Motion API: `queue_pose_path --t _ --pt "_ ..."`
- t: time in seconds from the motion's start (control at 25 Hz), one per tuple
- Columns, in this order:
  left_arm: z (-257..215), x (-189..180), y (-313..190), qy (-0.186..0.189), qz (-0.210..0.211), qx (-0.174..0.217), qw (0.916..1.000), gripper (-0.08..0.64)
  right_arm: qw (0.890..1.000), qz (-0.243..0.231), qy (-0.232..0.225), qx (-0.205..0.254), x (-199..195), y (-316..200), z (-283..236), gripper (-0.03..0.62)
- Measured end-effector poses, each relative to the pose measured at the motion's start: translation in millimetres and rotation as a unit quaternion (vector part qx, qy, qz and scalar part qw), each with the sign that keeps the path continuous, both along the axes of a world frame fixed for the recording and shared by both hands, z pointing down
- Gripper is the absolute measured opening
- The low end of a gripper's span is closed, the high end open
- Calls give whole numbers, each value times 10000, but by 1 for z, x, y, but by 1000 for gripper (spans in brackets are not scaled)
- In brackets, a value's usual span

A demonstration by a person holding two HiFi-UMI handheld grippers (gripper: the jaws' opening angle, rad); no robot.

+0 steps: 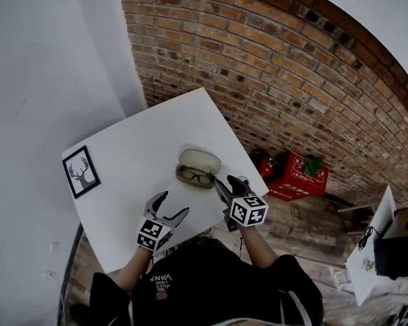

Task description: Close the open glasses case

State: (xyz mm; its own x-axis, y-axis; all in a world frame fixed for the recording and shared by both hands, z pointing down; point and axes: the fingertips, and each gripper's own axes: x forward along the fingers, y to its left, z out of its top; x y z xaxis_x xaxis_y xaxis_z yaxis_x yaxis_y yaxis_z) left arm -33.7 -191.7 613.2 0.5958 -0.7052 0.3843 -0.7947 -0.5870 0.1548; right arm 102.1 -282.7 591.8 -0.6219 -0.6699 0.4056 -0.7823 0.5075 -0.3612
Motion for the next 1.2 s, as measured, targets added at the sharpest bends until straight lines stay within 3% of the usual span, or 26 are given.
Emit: queue_pose_path --t 0.36,0.56,0.88,1.2 --pt "20 25 -37 -676 -113 225 9974 351 9993 -324 169 -104 14 -67 21 183" --pt "26 28 -59 -1017 -132 342 9941 351 9985 -440 318 -121 17 -97 32 138" --pt "52 36 -71 -1288 149 20 9916 380 9955 -539 682 -364 12 -134 61 132" --pt "59 35 -66 -1286 325 -92 9911 388 9924 -631 932 -491 5 -136 74 132"
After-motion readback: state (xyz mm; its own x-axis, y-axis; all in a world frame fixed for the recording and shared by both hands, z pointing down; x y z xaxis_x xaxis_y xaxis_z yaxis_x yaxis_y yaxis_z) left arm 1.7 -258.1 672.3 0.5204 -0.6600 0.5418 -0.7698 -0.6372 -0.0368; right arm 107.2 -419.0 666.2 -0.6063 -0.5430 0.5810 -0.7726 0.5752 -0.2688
